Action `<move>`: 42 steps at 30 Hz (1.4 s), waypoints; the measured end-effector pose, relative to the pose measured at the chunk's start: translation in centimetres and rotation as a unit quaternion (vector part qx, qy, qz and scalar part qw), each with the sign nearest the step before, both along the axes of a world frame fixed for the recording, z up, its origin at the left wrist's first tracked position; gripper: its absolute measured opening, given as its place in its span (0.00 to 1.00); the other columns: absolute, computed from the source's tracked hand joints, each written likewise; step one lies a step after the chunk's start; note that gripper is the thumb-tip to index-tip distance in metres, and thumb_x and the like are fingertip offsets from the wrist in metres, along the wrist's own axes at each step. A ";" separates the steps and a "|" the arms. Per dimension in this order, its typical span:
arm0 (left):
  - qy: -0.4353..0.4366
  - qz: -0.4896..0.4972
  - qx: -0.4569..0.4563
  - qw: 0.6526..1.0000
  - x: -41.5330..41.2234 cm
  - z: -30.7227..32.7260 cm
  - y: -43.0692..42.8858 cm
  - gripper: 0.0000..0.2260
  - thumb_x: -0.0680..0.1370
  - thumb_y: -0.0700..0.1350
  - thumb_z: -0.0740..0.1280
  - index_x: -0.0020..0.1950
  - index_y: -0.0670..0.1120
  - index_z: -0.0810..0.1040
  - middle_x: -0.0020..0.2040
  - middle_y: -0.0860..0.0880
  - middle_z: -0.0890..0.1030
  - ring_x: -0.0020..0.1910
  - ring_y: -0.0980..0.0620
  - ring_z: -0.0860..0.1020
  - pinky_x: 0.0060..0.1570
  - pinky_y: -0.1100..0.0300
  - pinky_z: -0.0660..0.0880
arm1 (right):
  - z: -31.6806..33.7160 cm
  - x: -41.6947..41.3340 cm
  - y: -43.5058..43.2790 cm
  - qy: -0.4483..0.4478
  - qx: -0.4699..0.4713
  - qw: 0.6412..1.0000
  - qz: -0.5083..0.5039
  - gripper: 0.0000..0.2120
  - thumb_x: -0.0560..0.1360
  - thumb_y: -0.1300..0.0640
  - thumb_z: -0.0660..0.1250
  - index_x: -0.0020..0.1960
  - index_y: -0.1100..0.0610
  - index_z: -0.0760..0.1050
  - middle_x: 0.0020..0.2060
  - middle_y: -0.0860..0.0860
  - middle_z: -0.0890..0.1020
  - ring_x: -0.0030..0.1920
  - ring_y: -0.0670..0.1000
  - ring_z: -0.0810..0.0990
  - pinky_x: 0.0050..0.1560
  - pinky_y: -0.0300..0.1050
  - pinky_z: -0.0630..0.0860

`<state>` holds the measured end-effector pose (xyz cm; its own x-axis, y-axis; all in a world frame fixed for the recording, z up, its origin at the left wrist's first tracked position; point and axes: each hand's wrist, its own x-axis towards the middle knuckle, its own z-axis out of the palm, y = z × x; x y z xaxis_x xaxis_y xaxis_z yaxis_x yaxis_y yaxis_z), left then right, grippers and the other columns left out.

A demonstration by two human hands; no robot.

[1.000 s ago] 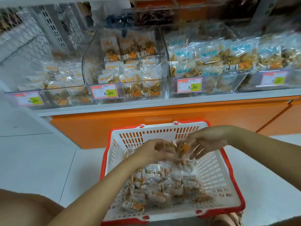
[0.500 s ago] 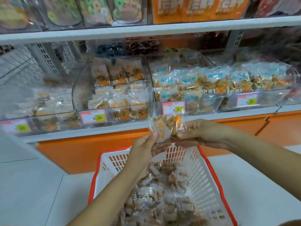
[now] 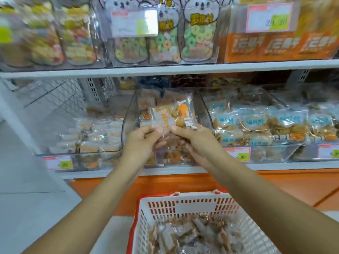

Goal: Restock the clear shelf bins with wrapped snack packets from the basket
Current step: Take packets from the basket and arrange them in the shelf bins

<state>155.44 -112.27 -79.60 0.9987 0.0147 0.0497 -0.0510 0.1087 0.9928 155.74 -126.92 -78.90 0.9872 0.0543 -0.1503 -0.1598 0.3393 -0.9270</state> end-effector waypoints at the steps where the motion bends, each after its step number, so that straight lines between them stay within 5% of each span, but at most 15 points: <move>1: 0.002 -0.001 0.000 1.000 0.5 0.1 0.6 0.05 0.79 0.38 0.65 0.50 0.41 0.80 0.43 0.45 0.85 0.41 0.54 0.83 0.42 0.65 0.80 | 0.2 0.6 0.6 0.000 0.018 1.000 -0.007 0.13 0.70 0.62 0.74 0.52 0.63 0.75 0.35 0.52 0.82 0.36 0.50 0.77 0.40 0.42 0.69; 7: 0.012 0.053 0.042 0.998 3.3 0.2 3.8 0.03 0.77 0.40 0.68 0.45 0.43 0.81 0.32 0.48 0.83 0.28 0.57 0.79 0.29 0.68 0.74 | 1.5 4.9 1.9 -0.029 -0.049 0.998 0.004 0.10 0.74 0.54 0.70 0.51 0.59 0.78 0.32 0.47 0.83 0.28 0.41 0.79 0.30 0.34 0.74; 10: -0.035 0.091 0.129 0.987 4.7 0.4 6.2 0.04 0.77 0.42 0.69 0.43 0.47 0.82 0.30 0.53 0.81 0.27 0.59 0.76 0.27 0.69 0.72 | 2.6 7.9 0.9 -0.109 -0.239 0.963 0.054 0.19 0.67 0.55 0.77 0.55 0.58 0.78 0.38 0.51 0.85 0.36 0.45 0.82 0.45 0.41 0.78; 13: -0.090 0.119 0.170 0.974 5.8 0.5 7.8 0.04 0.76 0.44 0.70 0.43 0.53 0.82 0.28 0.59 0.79 0.28 0.65 0.74 0.32 0.71 0.70 | 3.3 10.0 1.3 -0.073 -0.362 0.906 0.209 0.29 0.57 0.43 0.80 0.55 0.53 0.79 0.45 0.48 0.85 0.44 0.46 0.82 0.53 0.42 0.76; 16: -0.112 0.151 0.150 0.971 6.7 0.7 8.3 0.04 0.76 0.45 0.70 0.50 0.52 0.82 0.33 0.60 0.81 0.33 0.65 0.76 0.39 0.68 0.72 | 2.6 11.3 2.6 -0.023 -0.278 0.918 0.280 0.19 0.63 0.43 0.74 0.45 0.55 0.78 0.36 0.49 0.77 0.33 0.45 0.70 0.33 0.35 0.67; 19: -0.122 0.192 0.151 0.962 7.3 0.6 8.1 0.15 0.77 0.47 0.69 0.62 0.48 0.77 0.50 0.58 0.80 0.48 0.63 0.78 0.52 0.68 0.73 | 1.3 12.5 3.8 0.008 -0.120 0.977 0.177 0.11 0.71 0.54 0.72 0.50 0.61 0.79 0.43 0.56 0.82 0.41 0.50 0.80 0.47 0.39 0.79; 21: -0.107 0.193 0.200 0.955 7.3 0.3 8.0 0.19 0.77 0.47 0.68 0.68 0.47 0.73 0.58 0.56 0.77 0.57 0.59 0.75 0.58 0.64 0.70 | 0.6 13.3 4.8 0.039 -0.055 0.992 0.103 0.08 0.74 0.61 0.69 0.52 0.65 0.78 0.44 0.58 0.84 0.40 0.51 0.84 0.44 0.38 0.82; 25: -0.074 0.137 0.280 0.947 6.8 -1.2 7.6 0.21 0.77 0.43 0.68 0.70 0.48 0.71 0.61 0.55 0.76 0.62 0.55 0.74 0.58 0.64 0.68 | -1.4 14.8 7.4 0.049 -0.144 0.987 0.053 0.14 0.74 0.63 0.70 0.56 0.69 0.76 0.52 0.61 0.83 0.41 0.53 0.84 0.44 0.41 0.82; 27: -0.079 0.129 0.311 0.938 6.5 -1.8 7.7 0.23 0.77 0.43 0.67 0.72 0.48 0.69 0.65 0.52 0.75 0.62 0.54 0.73 0.61 0.62 0.68 | -2.2 15.4 8.4 0.033 -0.299 0.953 0.047 0.13 0.76 0.56 0.69 0.54 0.66 0.76 0.53 0.62 0.82 0.41 0.54 0.81 0.42 0.45 0.78; 30: -0.082 0.122 0.340 0.929 5.6 -2.2 8.0 0.23 0.78 0.42 0.67 0.73 0.48 0.67 0.66 0.50 0.74 0.59 0.57 0.72 0.57 0.67 0.65 | -2.0 15.5 9.4 -0.014 -0.617 0.785 0.059 0.22 0.79 0.43 0.61 0.52 0.64 0.76 0.46 0.57 0.80 0.48 0.56 0.79 0.46 0.46 0.72; 33: -0.131 0.110 0.385 0.907 3.8 -2.8 8.4 0.24 0.78 0.39 0.66 0.73 0.47 0.66 0.63 0.50 0.73 0.60 0.54 0.71 0.58 0.69 0.63 | -1.1 15.3 9.8 -0.062 -0.721 0.689 0.030 0.24 0.77 0.39 0.62 0.38 0.61 0.71 0.39 0.55 0.77 0.48 0.56 0.81 0.43 0.48 0.74; 35: -0.186 0.119 0.429 0.876 2.3 -3.0 8.8 0.23 0.78 0.41 0.64 0.73 0.46 0.66 0.66 0.48 0.71 0.67 0.51 0.67 0.65 0.65 0.60 | -0.6 14.2 9.5 -0.079 -0.724 0.686 -0.004 0.23 0.75 0.40 0.66 0.41 0.62 0.72 0.43 0.56 0.78 0.51 0.57 0.81 0.47 0.49 0.77; 37: -0.259 0.108 0.446 0.850 0.6 -3.4 9.0 0.19 0.79 0.46 0.61 0.69 0.44 0.71 0.63 0.48 0.72 0.64 0.53 0.68 0.65 0.63 0.62 | -0.4 11.9 9.0 -0.119 -0.677 0.723 -0.067 0.23 0.74 0.43 0.69 0.55 0.63 0.71 0.52 0.59 0.79 0.54 0.59 0.79 0.51 0.52 0.76; 40: -0.286 0.017 0.475 0.832 -2.8 -5.7 8.9 0.09 0.80 0.49 0.59 0.48 0.47 0.76 0.43 0.56 0.73 0.43 0.61 0.70 0.42 0.70 0.66 | -2.1 5.7 8.0 -0.271 -0.617 0.734 -0.087 0.14 0.77 0.46 0.65 0.45 0.56 0.68 0.37 0.54 0.78 0.40 0.57 0.78 0.39 0.49 0.72; 42: -0.218 -0.059 0.528 0.819 -5.1 -8.5 9.1 0.12 0.81 0.49 0.60 0.39 0.48 0.71 0.33 0.58 0.68 0.31 0.57 0.66 0.32 0.65 0.61 | -5.1 0.9 7.3 -0.339 -0.591 0.729 -0.062 0.15 0.78 0.49 0.64 0.37 0.56 0.67 0.29 0.50 0.73 0.30 0.53 0.73 0.31 0.46 0.67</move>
